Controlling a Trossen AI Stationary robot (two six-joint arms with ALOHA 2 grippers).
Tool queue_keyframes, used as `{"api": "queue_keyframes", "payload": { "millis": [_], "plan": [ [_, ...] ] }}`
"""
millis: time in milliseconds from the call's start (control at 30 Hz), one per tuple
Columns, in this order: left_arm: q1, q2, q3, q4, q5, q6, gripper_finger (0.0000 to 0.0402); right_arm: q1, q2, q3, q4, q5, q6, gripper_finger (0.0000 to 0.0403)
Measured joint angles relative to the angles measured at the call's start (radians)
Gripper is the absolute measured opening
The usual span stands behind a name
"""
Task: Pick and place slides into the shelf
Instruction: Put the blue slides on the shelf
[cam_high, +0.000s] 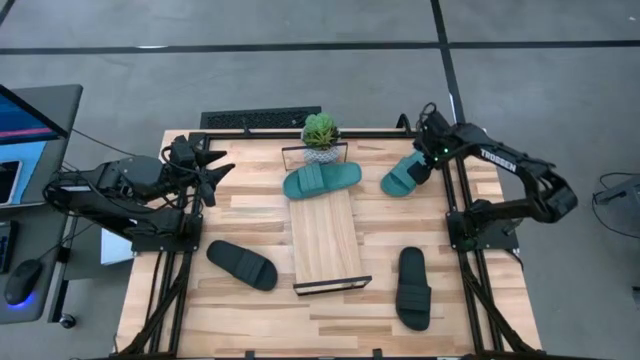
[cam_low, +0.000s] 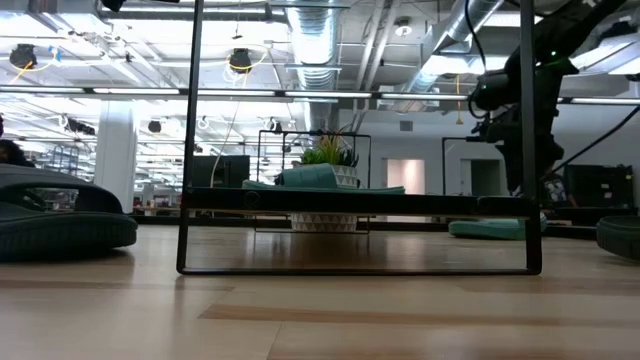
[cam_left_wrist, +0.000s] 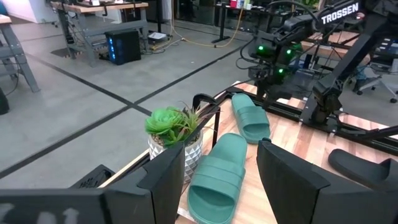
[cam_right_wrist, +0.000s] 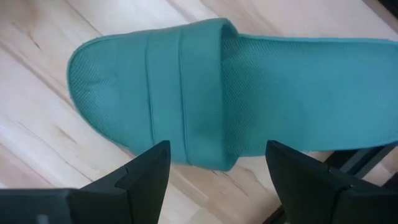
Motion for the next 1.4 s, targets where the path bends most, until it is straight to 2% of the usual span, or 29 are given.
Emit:
{"api": "queue_keyframes", "payload": {
  "millis": [500,700,767,833,900,967,1033,1400],
  "plan": [
    [0.0,0.0,0.0,-0.004,0.0,0.0,0.0188,-0.038,0.158,0.011,0.02,-0.106,-0.113,0.0256],
    [0.0,0.0,0.0,-0.004,0.0,0.0,0.0188,-0.037,0.214,0.02,0.028,-0.113,-0.118,0.0248],
    [0.0,0.0,0.0,-0.005,0.0,0.0,0.0188,-0.037,0.219,0.03,0.022,-0.117,-0.11,0.0228],
    [0.0,0.0,0.0,-0.005,0.0,0.0,0.0188,-0.038,0.219,0.036,0.017,-0.121,-0.103,0.0189],
    [0.0,0.0,0.0,-0.006,0.0,0.0,0.0188,-0.038,0.219,0.043,0.013,-0.125,-0.101,0.0132],
    [0.0,0.0,0.0,-0.01,0.0,0.0,0.0188,-0.043,0.218,0.044,0.011,-0.126,-0.1,0.0058],
    [0.0,0.0,0.0,-0.014,0.0,0.0,0.0188,-0.05,0.218,0.044,0.011,-0.134,-0.097,0.0019],
    [0.0,0.0,0.0,-0.056,0.0,-0.041,0.0188,-0.07,0.21,0.063,-0.024,-0.14,-0.055,0.0003]
  ]
}}
